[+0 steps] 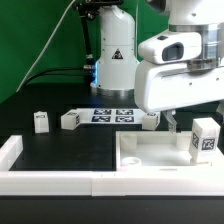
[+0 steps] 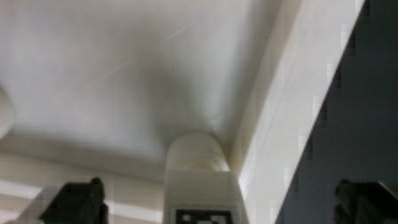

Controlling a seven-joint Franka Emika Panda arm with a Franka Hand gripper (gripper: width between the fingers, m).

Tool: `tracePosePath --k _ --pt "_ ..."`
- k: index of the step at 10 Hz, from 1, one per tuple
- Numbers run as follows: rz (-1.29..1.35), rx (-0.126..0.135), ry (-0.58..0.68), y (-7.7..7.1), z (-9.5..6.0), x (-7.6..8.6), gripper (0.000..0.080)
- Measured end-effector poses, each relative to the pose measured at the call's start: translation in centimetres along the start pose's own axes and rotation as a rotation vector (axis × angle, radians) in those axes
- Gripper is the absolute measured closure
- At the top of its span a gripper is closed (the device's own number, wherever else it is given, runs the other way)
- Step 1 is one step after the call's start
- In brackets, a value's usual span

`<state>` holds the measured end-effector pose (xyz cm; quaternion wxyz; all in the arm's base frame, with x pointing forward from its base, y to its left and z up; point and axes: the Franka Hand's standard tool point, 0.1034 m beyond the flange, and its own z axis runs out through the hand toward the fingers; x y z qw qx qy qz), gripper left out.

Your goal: Assemble one leg

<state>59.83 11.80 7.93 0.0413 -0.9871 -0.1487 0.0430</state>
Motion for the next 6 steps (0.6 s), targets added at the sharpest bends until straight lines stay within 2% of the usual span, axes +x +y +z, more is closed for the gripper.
tracePosePath --k 1,2,5,6 --pt "0.001 -0.003 0.032 0.2 -0.3 1.5 0.015" --pt "0.001 -0.002 0.032 0.2 -0.3 1.6 0.015" --pt "-0.01 0.003 0.046 0.9 -0.4 4.0 0.015" --pt "-0.012 0.001 0.055 0.8 -0.1 4.0 0.015"
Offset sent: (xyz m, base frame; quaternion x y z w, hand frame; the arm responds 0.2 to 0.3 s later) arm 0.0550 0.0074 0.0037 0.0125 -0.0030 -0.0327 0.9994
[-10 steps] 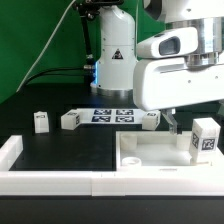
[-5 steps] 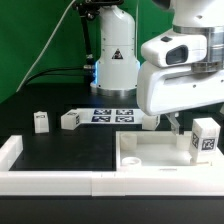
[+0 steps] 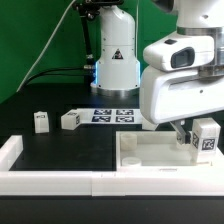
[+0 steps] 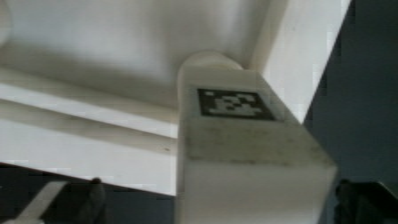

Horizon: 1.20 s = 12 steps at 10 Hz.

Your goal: Assemble one leg

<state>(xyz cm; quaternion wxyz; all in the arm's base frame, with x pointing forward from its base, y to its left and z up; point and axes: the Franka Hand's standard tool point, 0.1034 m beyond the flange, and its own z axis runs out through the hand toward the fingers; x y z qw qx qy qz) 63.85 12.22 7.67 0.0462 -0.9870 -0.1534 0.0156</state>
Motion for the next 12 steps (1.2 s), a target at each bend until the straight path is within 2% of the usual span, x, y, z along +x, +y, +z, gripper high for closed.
tracePosePath --k 2,4,9,12 --pt "0.0 -0.002 0.01 0.0 0.17 0.01 0.0164" --pt "0.0 -0.002 0.01 -0.01 0.18 0.02 0.0514" --pt "0.044 -0.002 0.01 0.04 0.19 0.01 0.0509" --pt "0.495 -0.012 0.027 0.64 0.24 -0.36 0.0509"
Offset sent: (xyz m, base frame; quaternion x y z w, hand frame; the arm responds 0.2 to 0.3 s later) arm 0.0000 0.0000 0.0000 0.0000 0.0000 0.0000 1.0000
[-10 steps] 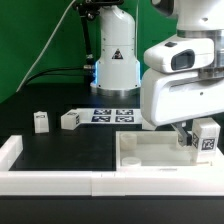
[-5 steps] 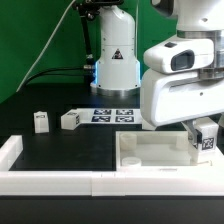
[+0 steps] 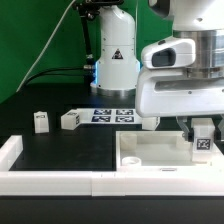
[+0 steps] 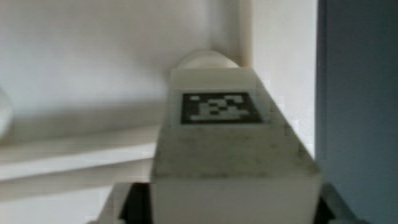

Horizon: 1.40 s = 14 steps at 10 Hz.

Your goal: Assemble one leg

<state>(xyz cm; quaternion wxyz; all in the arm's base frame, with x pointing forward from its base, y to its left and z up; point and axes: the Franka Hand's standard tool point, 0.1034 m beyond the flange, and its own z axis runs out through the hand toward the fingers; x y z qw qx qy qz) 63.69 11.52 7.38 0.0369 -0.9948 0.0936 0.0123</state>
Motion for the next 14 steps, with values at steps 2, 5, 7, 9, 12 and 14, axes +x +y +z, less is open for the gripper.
tracePosePath --k 2,5,7,9,12,14 --pt "0.283 -0.012 0.006 0.43 0.01 0.12 0.0509" --pt "0.658 -0.019 0.013 0.86 -0.02 0.18 0.0508" --pt "0.924 -0.026 0.023 0.98 -0.02 0.17 0.0508" --pt "1.131 -0.031 0.024 1.12 0.0 0.0 0.0508" --pt "1.135 -0.031 0.02 1.05 0.09 -0.09 0.0406" --pt "1.107 -0.028 0.018 0.88 0.13 -0.14 0.0187"
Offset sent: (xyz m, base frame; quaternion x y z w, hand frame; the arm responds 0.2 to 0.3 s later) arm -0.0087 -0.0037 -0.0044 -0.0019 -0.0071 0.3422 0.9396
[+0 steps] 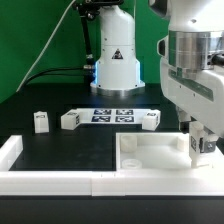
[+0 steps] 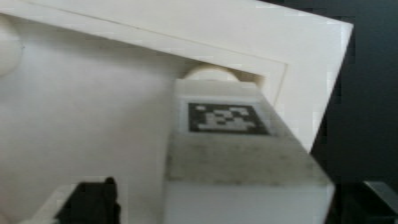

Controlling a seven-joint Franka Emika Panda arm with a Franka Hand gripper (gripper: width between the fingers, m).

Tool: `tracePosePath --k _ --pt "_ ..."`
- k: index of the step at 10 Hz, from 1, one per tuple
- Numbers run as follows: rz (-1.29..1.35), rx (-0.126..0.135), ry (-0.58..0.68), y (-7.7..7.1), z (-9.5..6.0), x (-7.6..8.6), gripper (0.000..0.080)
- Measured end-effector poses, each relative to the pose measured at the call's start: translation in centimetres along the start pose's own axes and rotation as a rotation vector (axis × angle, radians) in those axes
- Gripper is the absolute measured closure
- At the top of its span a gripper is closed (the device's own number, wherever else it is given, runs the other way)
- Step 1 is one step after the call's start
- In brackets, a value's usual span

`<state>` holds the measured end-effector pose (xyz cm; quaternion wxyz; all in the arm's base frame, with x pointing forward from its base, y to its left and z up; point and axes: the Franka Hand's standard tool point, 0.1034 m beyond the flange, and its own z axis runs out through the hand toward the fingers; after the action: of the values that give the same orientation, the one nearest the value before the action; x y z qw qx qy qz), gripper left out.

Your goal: Assemble one leg

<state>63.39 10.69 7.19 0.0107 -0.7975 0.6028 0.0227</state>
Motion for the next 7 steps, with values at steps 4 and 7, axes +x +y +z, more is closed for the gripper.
tracePosePath --k 4,7 --pt "-0.569 0.003 -0.005 -0.2 0.1 -1.5 0.0151" --pt "-0.961 0.007 -0.004 -0.3 0.0 -1.6 0.0151"
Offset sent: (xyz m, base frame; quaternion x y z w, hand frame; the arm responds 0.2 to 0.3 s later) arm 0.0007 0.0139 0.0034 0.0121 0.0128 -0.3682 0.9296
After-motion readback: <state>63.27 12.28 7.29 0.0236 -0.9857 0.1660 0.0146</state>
